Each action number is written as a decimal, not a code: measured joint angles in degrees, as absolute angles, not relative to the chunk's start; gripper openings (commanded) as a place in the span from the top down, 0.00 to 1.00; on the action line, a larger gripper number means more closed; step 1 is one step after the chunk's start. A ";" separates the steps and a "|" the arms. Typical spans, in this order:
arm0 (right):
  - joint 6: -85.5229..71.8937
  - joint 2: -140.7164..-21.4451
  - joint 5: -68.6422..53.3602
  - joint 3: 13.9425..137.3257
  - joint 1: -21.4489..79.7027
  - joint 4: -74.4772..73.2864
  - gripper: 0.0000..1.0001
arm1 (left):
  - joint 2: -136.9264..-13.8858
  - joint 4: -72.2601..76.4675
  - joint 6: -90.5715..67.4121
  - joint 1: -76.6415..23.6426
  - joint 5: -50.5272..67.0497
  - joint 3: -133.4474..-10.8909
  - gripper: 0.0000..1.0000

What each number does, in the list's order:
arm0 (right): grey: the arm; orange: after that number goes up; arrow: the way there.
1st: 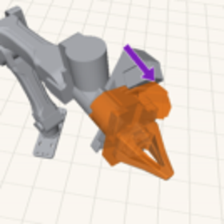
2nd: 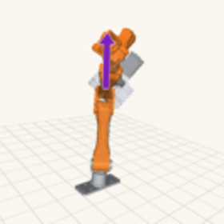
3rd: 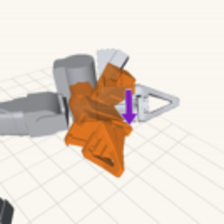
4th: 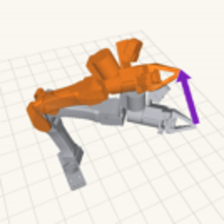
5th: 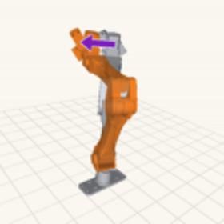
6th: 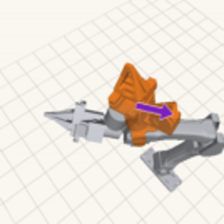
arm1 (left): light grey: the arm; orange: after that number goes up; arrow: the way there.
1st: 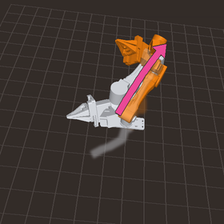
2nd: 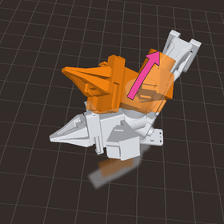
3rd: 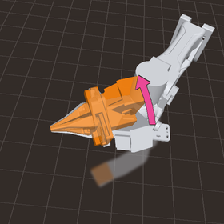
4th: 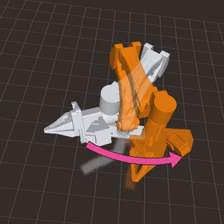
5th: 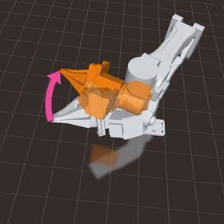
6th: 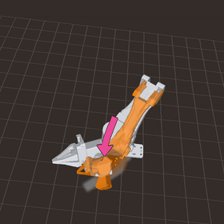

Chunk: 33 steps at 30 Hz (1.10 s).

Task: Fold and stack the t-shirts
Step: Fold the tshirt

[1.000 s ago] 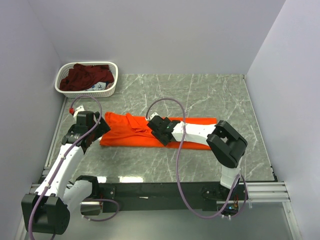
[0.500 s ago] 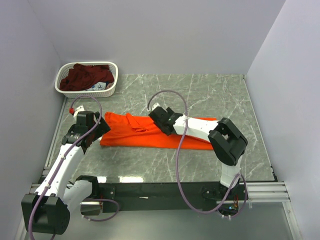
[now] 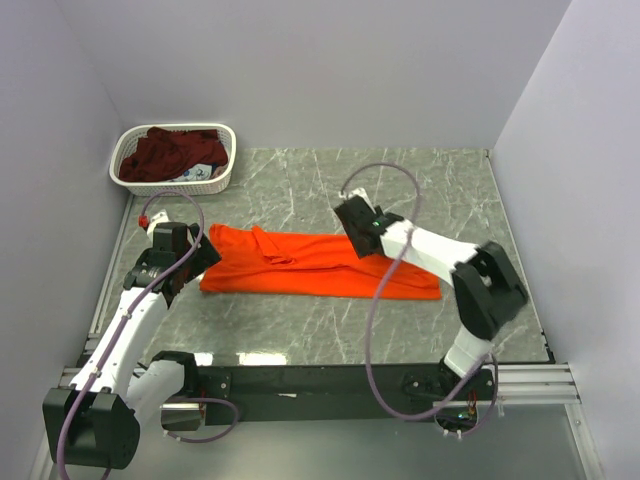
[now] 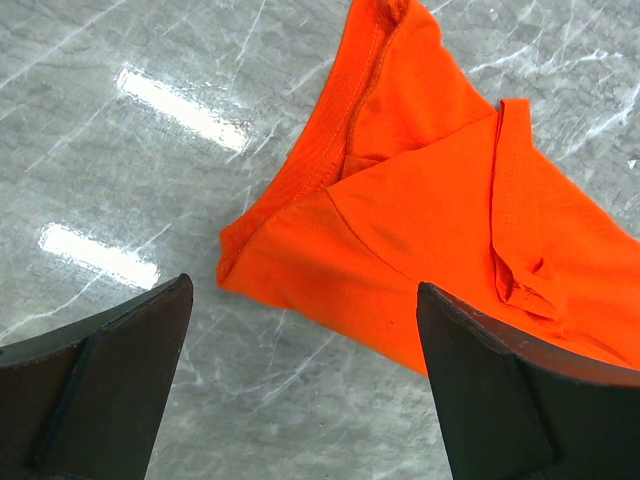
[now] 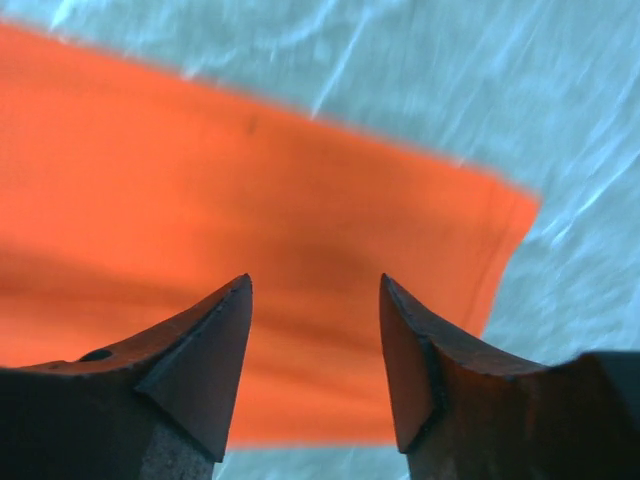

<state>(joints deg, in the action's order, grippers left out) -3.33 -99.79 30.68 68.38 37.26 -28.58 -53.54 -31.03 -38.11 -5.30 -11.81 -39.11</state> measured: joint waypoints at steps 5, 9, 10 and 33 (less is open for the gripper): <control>-11.70 -87.77 27.77 57.60 37.34 -30.41 0.40 | -53.54 -30.96 -38.11 -5.30 -11.64 -39.11 0.01; -19.14 -84.14 26.81 52.93 35.16 -33.71 0.37 | -53.54 -30.94 -38.11 -5.30 -11.42 -39.09 0.00; -21.56 -83.46 25.74 51.77 33.54 -34.06 0.37 | -53.52 -30.94 -38.11 -5.30 -11.40 -39.09 0.01; -56.29 -61.39 8.67 32.03 7.86 -23.62 0.00 | -53.06 -30.74 -38.09 -5.30 -11.18 -38.85 0.01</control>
<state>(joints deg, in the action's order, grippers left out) -56.29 -61.39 8.67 32.03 7.86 -23.62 -53.06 -30.74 -38.09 -5.30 -11.18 -38.85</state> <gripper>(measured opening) 0.999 0.995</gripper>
